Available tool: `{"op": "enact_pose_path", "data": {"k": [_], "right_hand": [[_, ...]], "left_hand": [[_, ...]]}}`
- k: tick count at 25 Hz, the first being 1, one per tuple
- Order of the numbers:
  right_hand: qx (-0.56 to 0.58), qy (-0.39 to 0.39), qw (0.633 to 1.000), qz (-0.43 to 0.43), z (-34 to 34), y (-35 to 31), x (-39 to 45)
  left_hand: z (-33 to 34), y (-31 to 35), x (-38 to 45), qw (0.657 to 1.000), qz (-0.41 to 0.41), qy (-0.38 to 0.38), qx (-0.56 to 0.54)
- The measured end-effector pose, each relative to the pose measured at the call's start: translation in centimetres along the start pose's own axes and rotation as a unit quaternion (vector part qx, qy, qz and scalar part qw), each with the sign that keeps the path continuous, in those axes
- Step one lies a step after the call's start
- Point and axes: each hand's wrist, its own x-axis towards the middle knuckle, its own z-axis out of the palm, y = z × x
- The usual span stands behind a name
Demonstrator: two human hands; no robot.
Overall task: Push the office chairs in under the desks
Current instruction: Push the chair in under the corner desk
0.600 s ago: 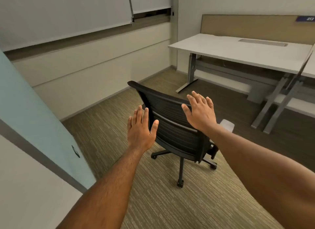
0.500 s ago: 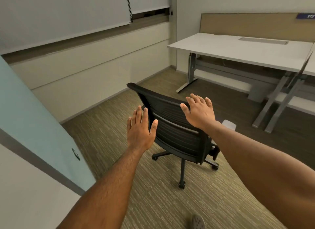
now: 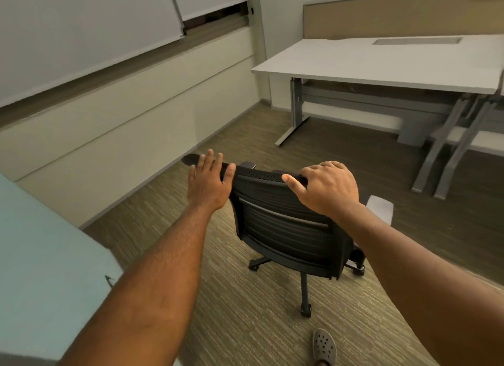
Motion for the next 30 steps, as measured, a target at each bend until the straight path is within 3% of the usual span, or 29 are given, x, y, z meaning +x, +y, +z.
{"op": "enact_pose_path", "data": {"k": [4,9,16,22,30], "right_hand": [[0.023,0.001,1.000,0.000,0.6,2.4,3.2],[0.039,0.012,0.999,0.009,1.9,6.4,8.1],[0.077,0.011,0.994,0.075,4.8,14.2,16.4],[0.074,-0.057,0.984,0.149,6.3,20.5,24.7],[0.058,-0.067,0.983,0.160,8.6,22.5,35.0]], "left_hand": [[1.2,-1.1,6.9,1.000,0.005,0.005,0.000],[2.0,-0.9,13.4,0.996,0.076,0.048,-0.024],[3.2,3.3,21.8,0.996,0.061,0.061,-0.019],[5.9,5.9,27.1,0.994,0.086,0.052,0.038],[7.9,5.6,36.7,0.997,0.040,0.046,0.038]]}}
